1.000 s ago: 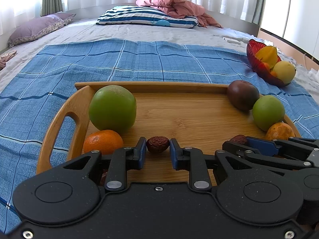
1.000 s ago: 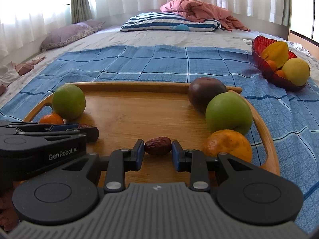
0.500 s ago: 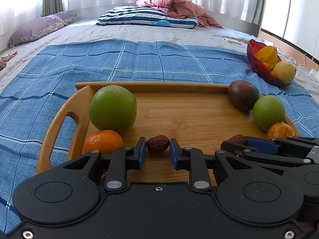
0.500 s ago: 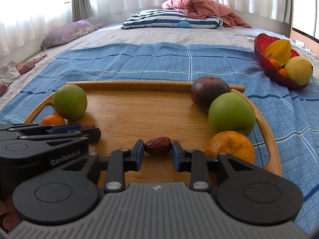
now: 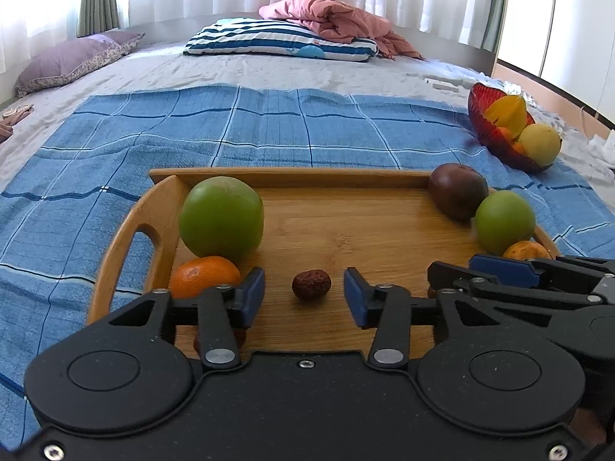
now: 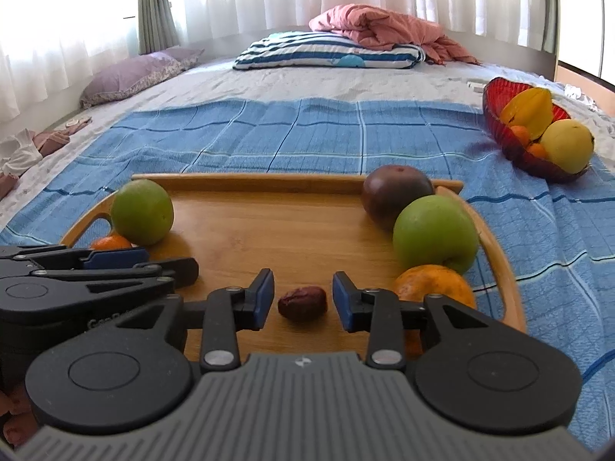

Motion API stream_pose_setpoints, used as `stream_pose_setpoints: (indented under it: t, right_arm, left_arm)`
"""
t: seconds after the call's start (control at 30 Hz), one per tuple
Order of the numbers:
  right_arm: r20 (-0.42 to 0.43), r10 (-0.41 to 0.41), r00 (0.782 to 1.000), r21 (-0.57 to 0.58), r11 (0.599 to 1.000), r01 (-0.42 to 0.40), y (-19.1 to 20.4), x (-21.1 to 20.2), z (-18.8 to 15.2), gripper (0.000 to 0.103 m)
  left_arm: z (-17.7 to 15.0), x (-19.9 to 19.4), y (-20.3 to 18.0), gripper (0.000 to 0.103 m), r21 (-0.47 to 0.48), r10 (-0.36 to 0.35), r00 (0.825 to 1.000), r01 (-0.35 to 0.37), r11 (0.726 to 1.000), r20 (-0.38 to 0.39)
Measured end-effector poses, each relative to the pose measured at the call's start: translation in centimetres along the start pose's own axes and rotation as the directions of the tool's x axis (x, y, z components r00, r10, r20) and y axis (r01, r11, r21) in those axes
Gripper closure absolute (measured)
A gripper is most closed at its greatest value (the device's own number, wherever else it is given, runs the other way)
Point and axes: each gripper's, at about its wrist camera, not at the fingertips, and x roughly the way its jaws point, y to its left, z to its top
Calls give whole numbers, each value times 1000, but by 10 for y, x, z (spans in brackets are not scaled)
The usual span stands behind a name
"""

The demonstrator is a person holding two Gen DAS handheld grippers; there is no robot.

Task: Organize fruits
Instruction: 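Open both tools to release the dates onto the tray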

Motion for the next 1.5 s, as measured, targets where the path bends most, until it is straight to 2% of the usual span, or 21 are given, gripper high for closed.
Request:
stream_pose_setpoints:
  t: [0.13,0.2,0.27,0.43,0.67,1.03,1.5]
  right_arm:
    - [19,3,1000,20,1000,-4,-4,-9,2,41]
    - [31,0,1000,27,1000,-1,-6,-14,2,40]
    - [44,-8,999,34,999,6,-9,-19,2,37]
    - [82,-21,996,59,998,16,-15,-34,2,24]
    - [130,-62,990,42,997,57,-15,-51,2,14]
    - [159,-54,986,48,998,47,-15,-70,-8,5]
    - [178,-66,982,-5,998,68,-6,-86,-31,1]
  left_arm:
    - [2,-12,1,46,2,7,1000,-7,1000,19]
    - [2,-19,2,38,4,14,999,-14,1000,36]
    - [3,-27,3,24,6,19,998,-19,1000,59]
    - [3,-45,5,14,10,11,996,-12,1000,88]
    - [-1,-63,6,3,2,22,993,-23,1000,114]
    - [-16,-85,7,0,4,25,992,-26,1000,123]
    - [-44,-106,15,0,-18,36,993,-34,999,113]
